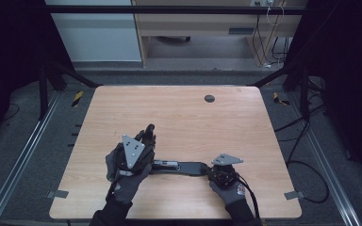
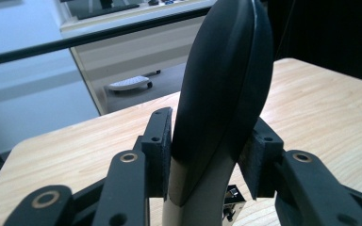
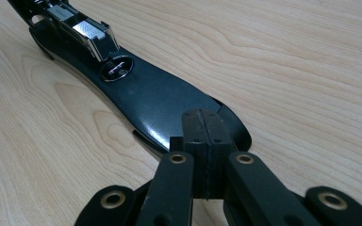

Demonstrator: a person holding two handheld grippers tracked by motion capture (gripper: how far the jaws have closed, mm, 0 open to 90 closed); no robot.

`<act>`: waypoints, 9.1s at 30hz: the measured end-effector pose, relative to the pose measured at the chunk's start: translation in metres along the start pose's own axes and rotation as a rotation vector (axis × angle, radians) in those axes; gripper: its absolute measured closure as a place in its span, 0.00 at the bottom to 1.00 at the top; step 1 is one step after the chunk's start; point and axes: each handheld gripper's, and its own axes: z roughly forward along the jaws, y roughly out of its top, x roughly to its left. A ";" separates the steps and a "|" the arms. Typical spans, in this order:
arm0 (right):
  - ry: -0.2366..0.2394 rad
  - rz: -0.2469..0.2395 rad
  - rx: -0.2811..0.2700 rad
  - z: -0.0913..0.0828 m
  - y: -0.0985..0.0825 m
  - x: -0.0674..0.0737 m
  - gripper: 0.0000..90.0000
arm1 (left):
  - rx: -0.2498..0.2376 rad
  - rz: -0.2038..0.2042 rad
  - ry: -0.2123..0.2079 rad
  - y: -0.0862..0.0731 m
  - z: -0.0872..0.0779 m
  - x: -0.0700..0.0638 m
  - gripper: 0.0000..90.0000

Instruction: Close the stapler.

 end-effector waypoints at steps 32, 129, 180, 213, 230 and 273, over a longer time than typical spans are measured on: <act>0.002 0.009 -0.007 0.000 -0.001 0.000 1.00 | 0.019 0.174 0.020 -0.002 0.016 -0.046 0.62; -0.001 0.006 -0.018 0.001 -0.002 0.000 1.00 | 0.078 0.578 -0.038 -0.037 0.044 -0.110 0.56; -0.127 0.103 -0.141 -0.033 -0.009 -0.034 0.77 | 0.055 0.320 -0.416 -0.017 0.024 -0.094 0.41; -0.066 0.070 -0.223 -0.063 0.033 -0.025 1.00 | 0.106 -0.019 -0.160 -0.038 0.002 0.063 0.49; 0.053 0.017 -0.196 -0.060 0.052 -0.001 1.00 | 0.225 -0.117 -0.024 -0.098 -0.005 0.111 0.49; 0.063 0.045 -0.143 -0.036 0.028 -0.005 1.00 | 0.248 -0.172 0.055 -0.117 -0.011 0.129 0.49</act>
